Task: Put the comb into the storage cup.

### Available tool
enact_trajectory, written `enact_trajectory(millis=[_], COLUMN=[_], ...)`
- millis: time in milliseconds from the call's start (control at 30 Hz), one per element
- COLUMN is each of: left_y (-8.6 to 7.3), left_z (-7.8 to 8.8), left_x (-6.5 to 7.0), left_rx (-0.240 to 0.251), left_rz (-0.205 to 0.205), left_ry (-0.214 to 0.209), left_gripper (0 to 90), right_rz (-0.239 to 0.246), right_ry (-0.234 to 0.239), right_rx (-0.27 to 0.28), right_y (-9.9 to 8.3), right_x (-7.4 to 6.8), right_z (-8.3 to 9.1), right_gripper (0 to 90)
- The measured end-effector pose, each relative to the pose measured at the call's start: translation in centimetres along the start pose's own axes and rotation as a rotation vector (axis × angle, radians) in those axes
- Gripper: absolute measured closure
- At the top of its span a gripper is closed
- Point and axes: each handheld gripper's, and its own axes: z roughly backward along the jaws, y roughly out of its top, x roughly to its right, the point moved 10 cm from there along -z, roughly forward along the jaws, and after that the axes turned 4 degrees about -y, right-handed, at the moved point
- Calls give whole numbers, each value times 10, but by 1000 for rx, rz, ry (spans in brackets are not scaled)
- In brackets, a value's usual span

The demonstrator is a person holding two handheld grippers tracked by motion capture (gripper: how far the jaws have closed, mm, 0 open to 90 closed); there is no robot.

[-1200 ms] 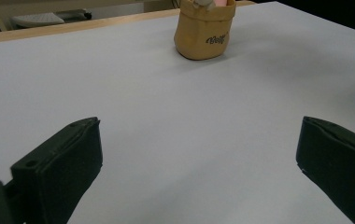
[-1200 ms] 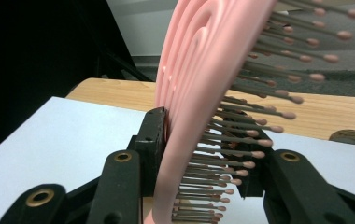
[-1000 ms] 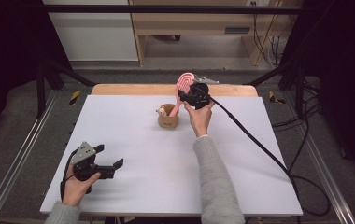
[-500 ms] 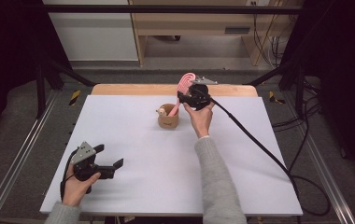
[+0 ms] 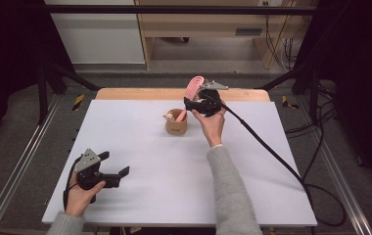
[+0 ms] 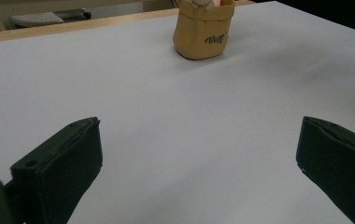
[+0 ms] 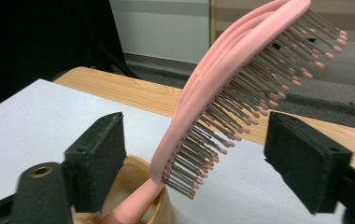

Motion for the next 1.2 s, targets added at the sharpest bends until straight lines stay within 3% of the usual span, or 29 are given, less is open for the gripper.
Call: enact_trajectory(millis=[267, 500, 767, 933, 1200], left_y=[0, 0, 0, 0, 0], left_z=[-1, -1, -2, -2, -2], left_x=[1, 1, 1, 2, 2], left_rx=[-2, 1, 3, 4, 4], left_rz=[-1, 1, -1, -3, -3], left_ry=[-4, -5, -7, -9, -13], left_gripper=[4, 5, 4, 4, 4], right_rz=[17, 36, 68, 105, 124], right_ry=[21, 69, 131, 158, 221], right_rx=[10, 24, 69, 85, 105], right_y=[-6, -8, -3, -5, -13], right_x=[0, -3, -11, -11, -11], right_z=[15, 34, 66, 86, 111], right_gripper=[103, 39, 18, 13, 13])
